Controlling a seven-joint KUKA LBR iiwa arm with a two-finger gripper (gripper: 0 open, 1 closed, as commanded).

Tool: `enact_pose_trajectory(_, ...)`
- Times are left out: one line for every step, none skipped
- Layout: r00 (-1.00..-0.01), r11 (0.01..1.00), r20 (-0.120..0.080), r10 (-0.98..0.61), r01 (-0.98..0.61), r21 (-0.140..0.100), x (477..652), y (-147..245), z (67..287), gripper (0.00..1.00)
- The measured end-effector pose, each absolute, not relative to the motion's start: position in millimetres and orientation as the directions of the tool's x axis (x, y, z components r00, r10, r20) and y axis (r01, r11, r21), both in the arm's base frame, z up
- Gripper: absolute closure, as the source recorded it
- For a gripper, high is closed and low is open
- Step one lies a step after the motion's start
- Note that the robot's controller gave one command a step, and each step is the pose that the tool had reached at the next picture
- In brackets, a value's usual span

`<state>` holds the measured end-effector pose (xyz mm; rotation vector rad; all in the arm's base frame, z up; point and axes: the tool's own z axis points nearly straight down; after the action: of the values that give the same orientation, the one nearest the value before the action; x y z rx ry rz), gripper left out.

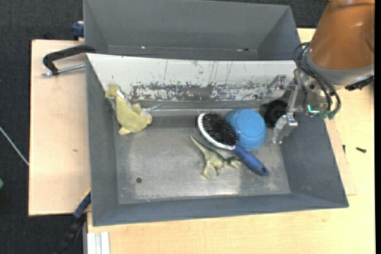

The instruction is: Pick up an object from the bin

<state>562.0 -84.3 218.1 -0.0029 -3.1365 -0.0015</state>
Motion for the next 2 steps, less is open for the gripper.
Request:
enact_pose_trajectory(-1.000,1.000,-0.001,-0.017,-0.017,0.000,564.2,-131.6,108.1,0.00)
enact_pose_trajectory(-0.999,0.999,-0.024,0.047,0.047,0.002,588.2,-88.6,94.4,0.00)
